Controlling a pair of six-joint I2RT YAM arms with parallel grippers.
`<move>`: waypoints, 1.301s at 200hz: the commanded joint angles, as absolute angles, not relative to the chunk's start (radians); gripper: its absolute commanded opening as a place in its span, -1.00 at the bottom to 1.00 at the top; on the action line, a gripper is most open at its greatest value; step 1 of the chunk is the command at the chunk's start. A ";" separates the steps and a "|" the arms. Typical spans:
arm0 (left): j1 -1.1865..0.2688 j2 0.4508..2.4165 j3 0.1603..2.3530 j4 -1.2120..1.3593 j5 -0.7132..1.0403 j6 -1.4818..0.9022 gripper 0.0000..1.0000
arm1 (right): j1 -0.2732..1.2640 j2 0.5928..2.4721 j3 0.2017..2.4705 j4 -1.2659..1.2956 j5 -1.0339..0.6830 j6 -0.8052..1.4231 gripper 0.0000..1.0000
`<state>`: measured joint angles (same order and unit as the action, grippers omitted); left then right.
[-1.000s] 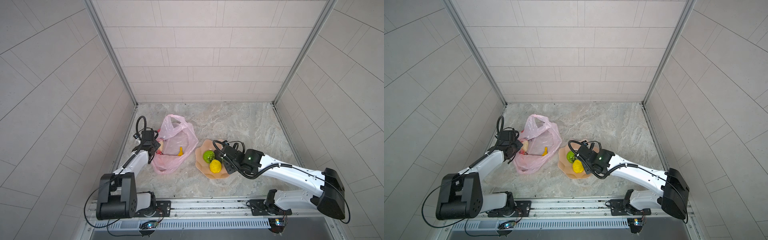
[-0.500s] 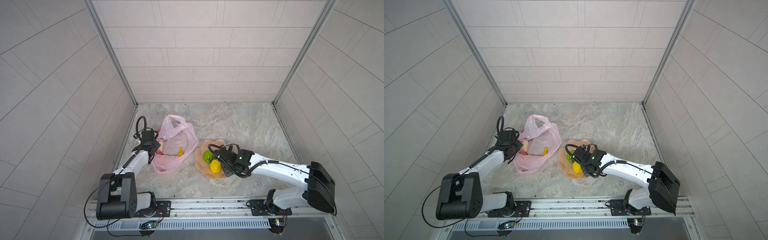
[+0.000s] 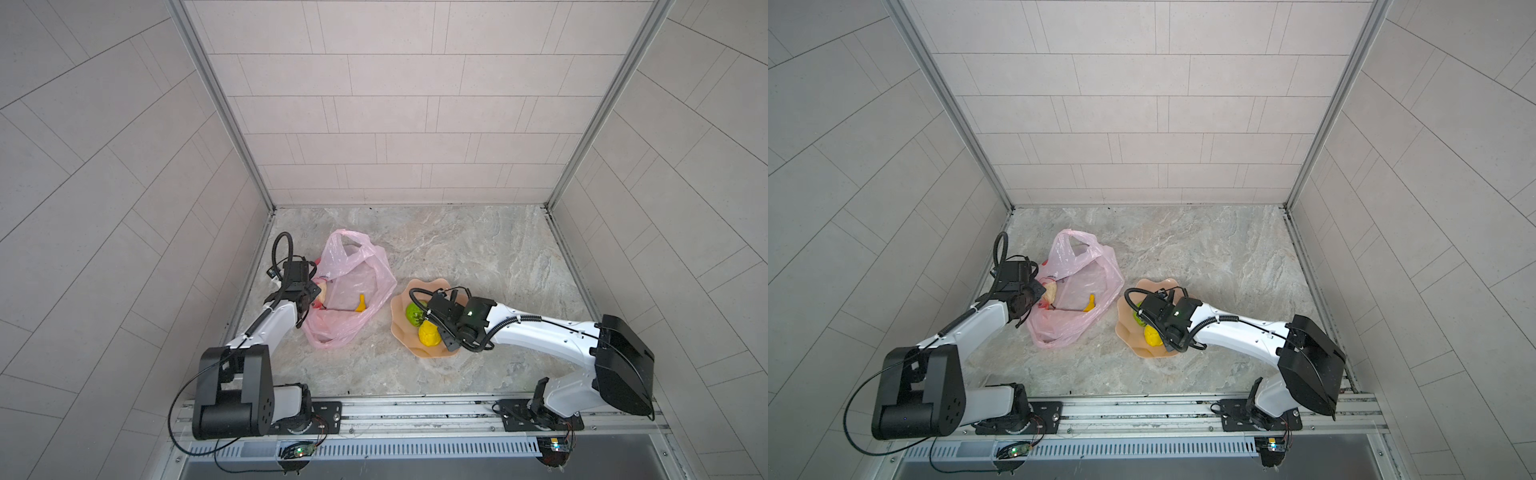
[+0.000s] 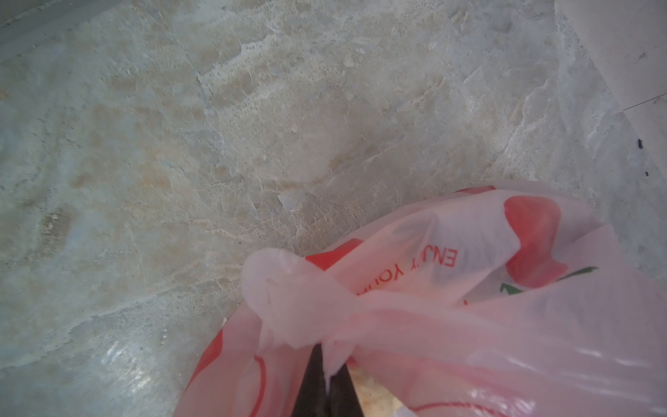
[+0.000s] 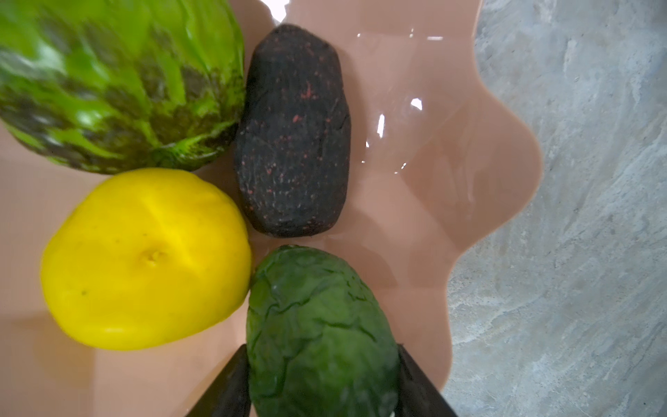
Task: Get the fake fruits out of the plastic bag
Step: 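Lower the green avocado into the bowl beside the lemon and release, then move the right gripper back over the bag while the left shifts the bag edge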
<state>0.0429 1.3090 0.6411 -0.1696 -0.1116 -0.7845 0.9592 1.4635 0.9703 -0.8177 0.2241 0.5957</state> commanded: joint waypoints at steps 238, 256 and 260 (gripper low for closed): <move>-0.238 1.470 0.984 -0.231 -0.084 -0.570 -1.00 | 0.909 1.577 1.344 -0.562 0.187 0.549 0.46; -0.237 1.412 0.938 -0.284 -0.222 -0.604 -1.00 | 0.902 1.676 1.425 -0.524 0.151 0.541 0.43; -0.235 1.405 0.928 -0.303 -0.253 -0.617 -1.00 | 0.902 1.701 1.449 -0.519 0.143 0.537 0.43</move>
